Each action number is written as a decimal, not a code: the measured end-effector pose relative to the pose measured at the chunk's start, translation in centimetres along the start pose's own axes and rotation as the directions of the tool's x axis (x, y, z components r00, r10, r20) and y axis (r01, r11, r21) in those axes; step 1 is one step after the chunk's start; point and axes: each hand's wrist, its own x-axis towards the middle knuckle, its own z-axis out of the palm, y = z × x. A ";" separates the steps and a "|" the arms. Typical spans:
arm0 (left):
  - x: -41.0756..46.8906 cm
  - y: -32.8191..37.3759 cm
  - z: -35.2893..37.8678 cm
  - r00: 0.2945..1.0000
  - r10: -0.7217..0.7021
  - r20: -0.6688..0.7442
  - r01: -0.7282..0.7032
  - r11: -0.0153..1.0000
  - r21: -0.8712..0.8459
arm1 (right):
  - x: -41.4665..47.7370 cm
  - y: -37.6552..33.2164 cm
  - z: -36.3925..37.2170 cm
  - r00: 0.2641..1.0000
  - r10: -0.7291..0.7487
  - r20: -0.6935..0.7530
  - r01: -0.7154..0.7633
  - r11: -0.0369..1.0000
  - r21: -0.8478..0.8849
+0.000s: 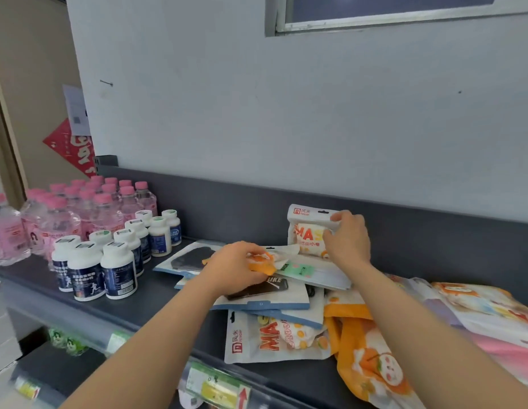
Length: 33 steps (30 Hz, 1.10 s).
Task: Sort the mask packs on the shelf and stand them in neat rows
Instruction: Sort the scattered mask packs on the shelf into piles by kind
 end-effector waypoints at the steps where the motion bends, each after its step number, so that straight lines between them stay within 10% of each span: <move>1: 0.1 0.5 0.3 0.998 -0.020 0.061 0.022 0.999 -0.037 | 0.3 0.6 -0.5 0.999 0.007 -0.047 -0.009 0.999 -0.035; 4: 1.0 1.1 0.8 0.991 -0.092 0.094 0.114 0.958 -0.263 | 1.1 1.7 -1.4 0.998 0.009 -0.058 -0.016 0.994 -0.111; 11: 3.7 -0.6 1.9 0.869 -0.488 0.086 0.494 0.864 -0.097 | 2.3 3.0 -1.5 0.988 0.050 0.148 -0.060 0.996 0.063; 20: 3.2 0.8 1.3 0.846 -0.530 -0.061 0.507 0.834 -0.217 | 3.0 1.4 -7.7 0.994 0.057 -0.098 0.008 0.825 0.564; 28: 2.7 3.3 -0.3 0.822 -0.562 -0.096 0.320 0.594 -0.738 | 2.1 5.2 -10.2 0.980 0.190 0.055 -0.196 0.893 0.405; 33: 1.9 7.8 1.5 0.902 -0.428 0.047 0.358 0.686 -0.633 | 0.5 6.3 -10.4 0.947 0.224 0.230 -0.280 0.928 0.246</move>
